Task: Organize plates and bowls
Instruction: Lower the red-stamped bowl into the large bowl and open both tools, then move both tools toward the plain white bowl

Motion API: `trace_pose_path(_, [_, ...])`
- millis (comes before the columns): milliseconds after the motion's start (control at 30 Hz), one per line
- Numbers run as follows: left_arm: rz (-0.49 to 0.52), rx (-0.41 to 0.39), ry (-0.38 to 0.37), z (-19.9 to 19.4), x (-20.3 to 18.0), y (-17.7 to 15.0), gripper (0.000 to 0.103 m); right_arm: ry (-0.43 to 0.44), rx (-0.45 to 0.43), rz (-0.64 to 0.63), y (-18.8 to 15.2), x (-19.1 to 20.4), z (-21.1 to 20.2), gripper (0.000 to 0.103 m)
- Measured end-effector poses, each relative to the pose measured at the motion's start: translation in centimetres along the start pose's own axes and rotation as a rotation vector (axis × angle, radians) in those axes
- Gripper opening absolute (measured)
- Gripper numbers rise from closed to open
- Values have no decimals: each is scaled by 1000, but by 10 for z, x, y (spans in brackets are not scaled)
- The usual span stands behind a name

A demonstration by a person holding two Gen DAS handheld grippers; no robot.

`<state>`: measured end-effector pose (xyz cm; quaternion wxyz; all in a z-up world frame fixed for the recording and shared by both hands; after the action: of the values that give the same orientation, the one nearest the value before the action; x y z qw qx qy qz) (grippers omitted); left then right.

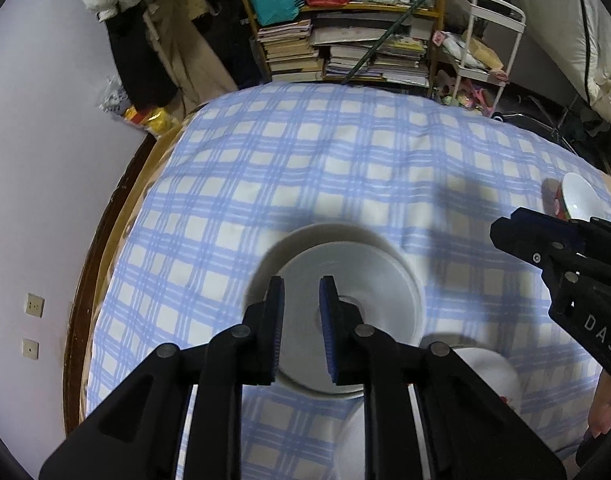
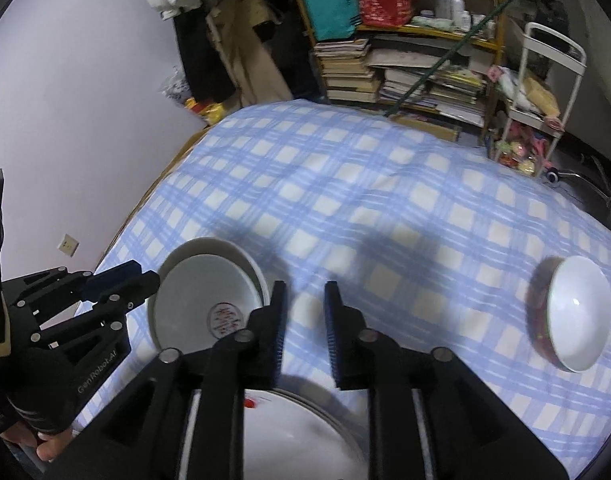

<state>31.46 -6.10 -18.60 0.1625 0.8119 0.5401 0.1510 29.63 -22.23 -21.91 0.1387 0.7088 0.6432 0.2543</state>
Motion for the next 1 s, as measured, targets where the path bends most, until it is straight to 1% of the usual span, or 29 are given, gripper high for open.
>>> trace_pose_path(67, [16, -4, -7, -1, -12, 4, 20, -6, -12, 14, -1, -13, -6, 29])
trace_pose_path(100, [26, -7, -10, -2, -21, 8, 22, -12, -16, 20, -1, -20, -9, 34])
trace_pose_path(133, [32, -10, -11, -2, -27, 10, 27, -23, -22, 27, -1, -29, -12, 40])
trace_pose_path(167, [40, -16, -12, -3, -34, 13, 30, -36, -29, 32, -1, -38, -16, 43])
trace_pose_path(233, [52, -30, -19, -4, -48, 18, 44, -62, -42, 40, 0, -53, -21, 51])
trace_pose_path(267, [57, -40, -22, -6, -54, 21, 46, -80, -48, 50, 1, -64, -25, 53])
trace_pose_path(333, [77, -62, -26, -8, -70, 29, 51, -108, -53, 72, 1, -83, -31, 63])
trace_pose_path(367, [85, -65, -28, -8, -77, 31, 52, -122, -55, 85, 2, -93, -32, 66])
trace_pose_path(433, [103, -69, -41, -8, -94, 38, 54, -142, -60, 109, 3, -112, -36, 79])
trace_pose_path(467, [113, -68, -51, -7, -102, 41, 57, -149, -65, 120, 3, -123, -39, 81])
trace_pose_path(500, [123, -68, -58, -6, -110, 43, 64, -158, -68, 129, 4, -131, -40, 83])
trace_pose_path(533, [131, -72, -59, -6, -116, 46, 69, -169, -70, 137, 4, -139, -42, 87])
trace_pose_path(633, [160, -91, -56, -5, -136, 54, 75, -201, -82, 151, 6, -166, -50, 95])
trace_pose_path(700, [180, -101, -59, -3, -147, 59, 76, -230, -86, 147, 6, -181, -52, 98])
trace_pose_path(800, [188, -100, -58, 6, -159, 69, 76, -274, -82, 143, 5, -203, -54, 98])
trace_pose_path(1000, [169, -79, -103, 27, -184, 85, 76, -284, -71, 178, 0, -235, -47, 98])
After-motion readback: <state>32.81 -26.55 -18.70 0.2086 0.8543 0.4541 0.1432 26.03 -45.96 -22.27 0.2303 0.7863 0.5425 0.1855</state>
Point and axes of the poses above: each gripper's, at about its wrist camera, not at the fingertips, and z roughly the way its jaws point, x to its left, y to its top, the point moved 9 cm from there along z, roughly the way its jaws point, and after that the axes turned 6 degrees about -y, right-handed, at the moved point
